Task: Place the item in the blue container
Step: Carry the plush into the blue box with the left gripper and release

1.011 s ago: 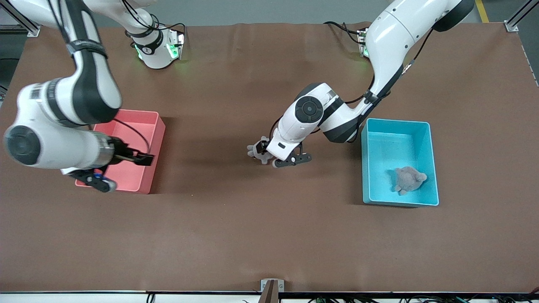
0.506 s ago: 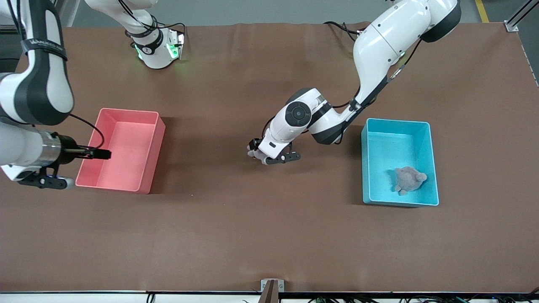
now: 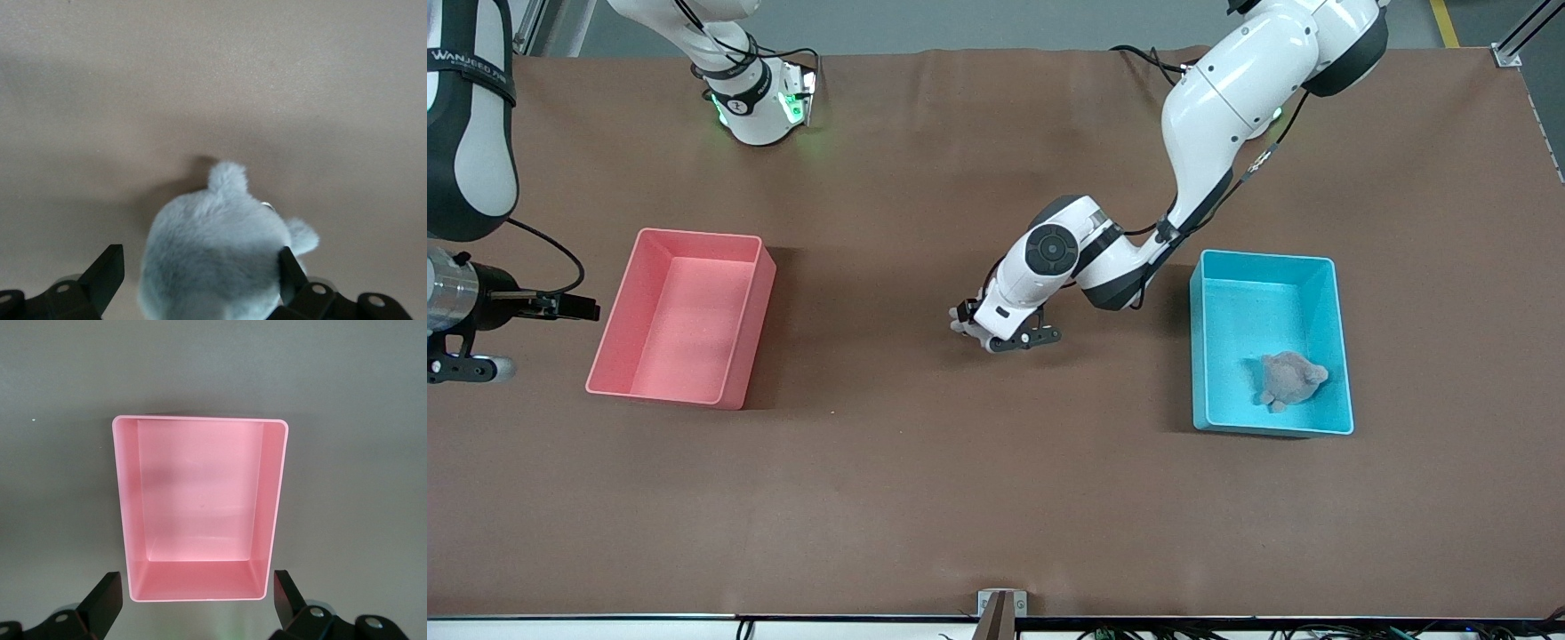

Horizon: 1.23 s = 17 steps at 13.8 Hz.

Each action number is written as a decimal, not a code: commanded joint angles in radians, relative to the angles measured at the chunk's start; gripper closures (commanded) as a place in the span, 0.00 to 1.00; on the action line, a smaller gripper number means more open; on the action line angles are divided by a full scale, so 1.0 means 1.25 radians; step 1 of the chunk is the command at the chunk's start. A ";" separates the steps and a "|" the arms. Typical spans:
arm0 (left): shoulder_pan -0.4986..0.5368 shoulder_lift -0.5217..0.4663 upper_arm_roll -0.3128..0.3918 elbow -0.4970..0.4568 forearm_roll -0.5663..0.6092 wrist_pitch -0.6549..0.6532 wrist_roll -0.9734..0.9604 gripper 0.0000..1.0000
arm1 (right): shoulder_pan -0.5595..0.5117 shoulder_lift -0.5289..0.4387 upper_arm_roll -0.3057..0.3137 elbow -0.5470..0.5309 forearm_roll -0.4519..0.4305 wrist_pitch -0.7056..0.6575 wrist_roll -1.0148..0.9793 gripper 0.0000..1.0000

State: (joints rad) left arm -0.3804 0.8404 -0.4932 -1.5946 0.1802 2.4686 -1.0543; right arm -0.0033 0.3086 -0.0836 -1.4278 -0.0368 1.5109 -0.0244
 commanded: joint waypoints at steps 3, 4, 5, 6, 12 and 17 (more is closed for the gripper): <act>-0.029 0.009 0.023 0.015 0.001 0.010 -0.008 0.02 | -0.016 -0.010 0.019 0.007 -0.018 -0.005 -0.005 0.00; -0.029 0.009 0.023 0.015 0.001 0.010 -0.007 0.06 | -0.017 -0.005 0.019 0.019 -0.018 -0.001 -0.005 0.00; -0.029 0.009 0.023 0.015 0.002 0.010 -0.008 0.14 | -0.016 0.000 0.019 0.046 -0.021 -0.006 -0.007 0.00; -0.029 0.008 0.023 0.015 0.003 0.010 -0.007 0.23 | -0.018 0.000 0.019 0.059 -0.018 -0.007 -0.009 0.00; -0.018 -0.002 0.023 0.015 0.007 0.010 0.002 0.78 | -0.016 0.000 0.020 0.071 -0.011 -0.040 -0.007 0.00; 0.016 -0.122 0.015 0.010 0.009 -0.152 0.020 0.80 | -0.030 0.000 0.019 0.062 0.022 -0.062 -0.010 0.00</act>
State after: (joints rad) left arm -0.3798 0.8002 -0.4732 -1.5635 0.1802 2.4004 -1.0408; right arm -0.0095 0.3105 -0.0760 -1.3498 -0.0359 1.4568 -0.0259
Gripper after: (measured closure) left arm 0.784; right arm 0.000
